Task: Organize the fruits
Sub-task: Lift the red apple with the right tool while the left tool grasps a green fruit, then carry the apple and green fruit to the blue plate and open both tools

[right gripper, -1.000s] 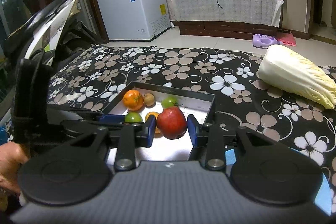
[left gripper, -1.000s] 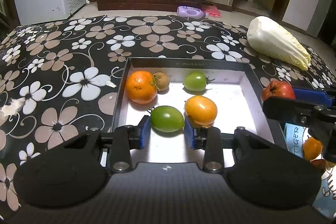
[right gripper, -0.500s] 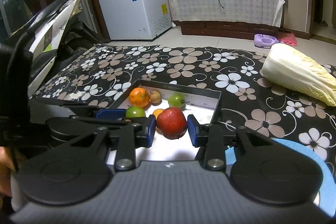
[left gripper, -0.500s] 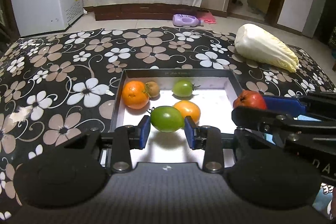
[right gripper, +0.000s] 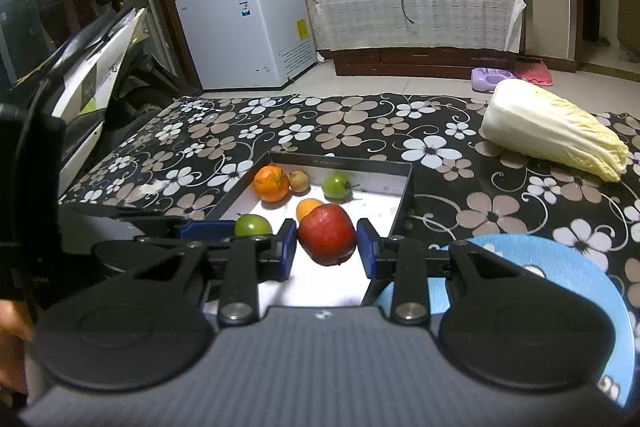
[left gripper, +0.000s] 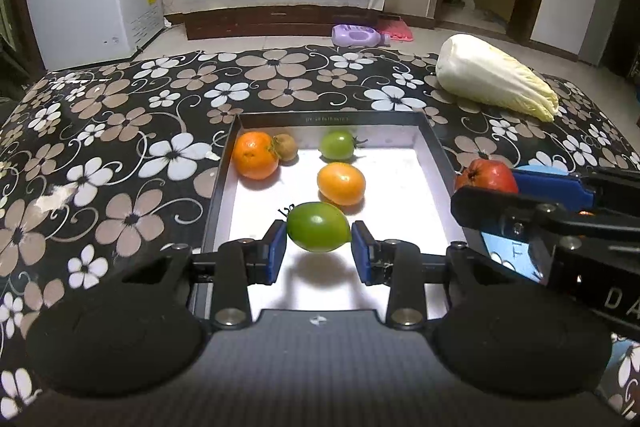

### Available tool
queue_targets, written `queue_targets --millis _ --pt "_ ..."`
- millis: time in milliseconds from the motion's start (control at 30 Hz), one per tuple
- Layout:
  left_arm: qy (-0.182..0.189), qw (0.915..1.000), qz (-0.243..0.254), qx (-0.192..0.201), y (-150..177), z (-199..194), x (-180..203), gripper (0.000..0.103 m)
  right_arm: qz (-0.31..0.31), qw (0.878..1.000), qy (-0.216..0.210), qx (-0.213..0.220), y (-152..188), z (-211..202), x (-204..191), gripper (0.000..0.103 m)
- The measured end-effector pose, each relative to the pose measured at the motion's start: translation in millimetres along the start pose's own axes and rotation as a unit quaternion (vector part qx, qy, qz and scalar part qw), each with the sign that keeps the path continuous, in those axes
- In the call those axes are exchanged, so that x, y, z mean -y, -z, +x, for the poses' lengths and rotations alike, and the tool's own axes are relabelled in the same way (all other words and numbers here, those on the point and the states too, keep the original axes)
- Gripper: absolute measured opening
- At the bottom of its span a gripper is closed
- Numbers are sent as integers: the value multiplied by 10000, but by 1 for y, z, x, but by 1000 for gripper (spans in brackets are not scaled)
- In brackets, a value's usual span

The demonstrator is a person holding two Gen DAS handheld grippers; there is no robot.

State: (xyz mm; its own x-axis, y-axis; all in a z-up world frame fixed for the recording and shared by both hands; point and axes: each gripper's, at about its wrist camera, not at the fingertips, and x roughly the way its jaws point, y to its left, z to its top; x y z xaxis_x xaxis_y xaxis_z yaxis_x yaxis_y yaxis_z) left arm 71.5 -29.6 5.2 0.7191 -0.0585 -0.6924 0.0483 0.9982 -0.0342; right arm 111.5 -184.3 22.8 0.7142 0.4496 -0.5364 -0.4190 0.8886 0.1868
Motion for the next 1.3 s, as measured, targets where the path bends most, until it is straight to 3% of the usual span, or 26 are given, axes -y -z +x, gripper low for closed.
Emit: queue_targets --millis 267,533,1300 --pt "-67 10000 1 8 14 -22 7 41 89 10000 23 20 15 -24 0 36" --pt "116 9998 123 123 24 -43 32 41 133 9998 129 71 23 -44 6 36" --pt "716 9943 766 215 33 -45 116 41 365 9975 590 147 34 -81 58 36"
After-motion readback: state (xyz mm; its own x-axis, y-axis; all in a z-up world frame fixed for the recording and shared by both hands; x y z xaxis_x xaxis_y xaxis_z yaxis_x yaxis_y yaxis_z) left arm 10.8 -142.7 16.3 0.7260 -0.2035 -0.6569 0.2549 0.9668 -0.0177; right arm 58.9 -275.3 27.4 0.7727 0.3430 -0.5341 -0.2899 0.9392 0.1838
